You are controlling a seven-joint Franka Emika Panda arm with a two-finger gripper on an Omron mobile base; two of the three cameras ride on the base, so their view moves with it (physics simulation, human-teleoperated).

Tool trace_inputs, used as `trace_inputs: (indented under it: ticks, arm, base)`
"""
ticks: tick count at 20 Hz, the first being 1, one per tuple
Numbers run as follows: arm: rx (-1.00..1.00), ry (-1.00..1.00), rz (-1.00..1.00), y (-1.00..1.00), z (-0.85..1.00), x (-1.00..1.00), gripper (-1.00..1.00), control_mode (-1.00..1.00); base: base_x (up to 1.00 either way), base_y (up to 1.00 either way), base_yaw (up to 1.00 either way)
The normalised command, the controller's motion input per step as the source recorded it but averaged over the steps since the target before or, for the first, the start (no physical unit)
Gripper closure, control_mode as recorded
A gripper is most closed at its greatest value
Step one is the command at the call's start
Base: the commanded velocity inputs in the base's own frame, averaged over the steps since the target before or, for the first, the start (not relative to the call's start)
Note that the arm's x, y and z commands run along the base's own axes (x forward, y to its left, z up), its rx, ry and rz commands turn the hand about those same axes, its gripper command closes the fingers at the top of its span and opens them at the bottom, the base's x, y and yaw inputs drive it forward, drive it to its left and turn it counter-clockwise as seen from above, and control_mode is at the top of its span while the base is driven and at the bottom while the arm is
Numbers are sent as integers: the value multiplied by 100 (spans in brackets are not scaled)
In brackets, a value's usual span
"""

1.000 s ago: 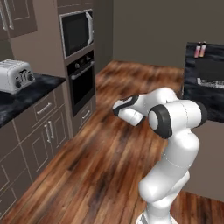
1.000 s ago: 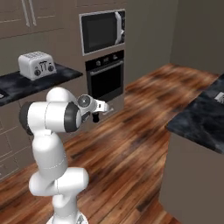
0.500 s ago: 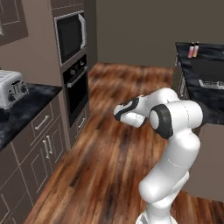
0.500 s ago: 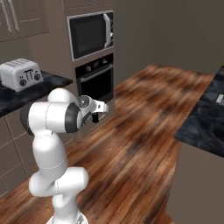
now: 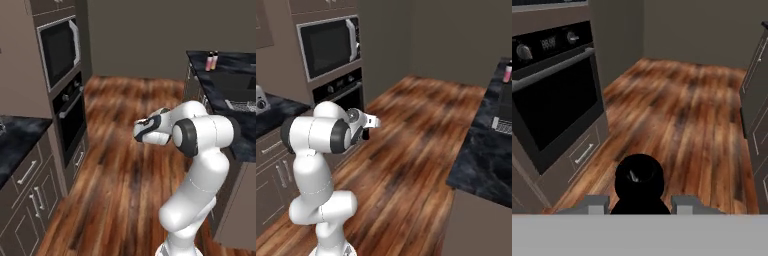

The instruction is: Place the large bottle from the dining counter next to the other large bottle outside the sink, and place the small bottle from the dining counter next to the other small bottle inside the sink.

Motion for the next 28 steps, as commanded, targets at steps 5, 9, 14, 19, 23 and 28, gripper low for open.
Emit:
trace_inputs:
  ticks: [5,9,14,19,23,28]
  arm:
    - [0,0,0,0,0,0,100,100]
    - [0,0,0,0,0,0,100,100]
    - [0,0,0,0,0,0,100,100]
    - [0,0,0,0,0,0,100,100]
    - [0,0,0,0,0,0,100,100]
    - [0,0,0,0,0,0,100,100]
  base:
    - [86,12,-27]
    - [87,16,-30]
    - [85,22,-30]
    - [86,39,-30]
    - [77,53,-30]
    - [66,56,-31]
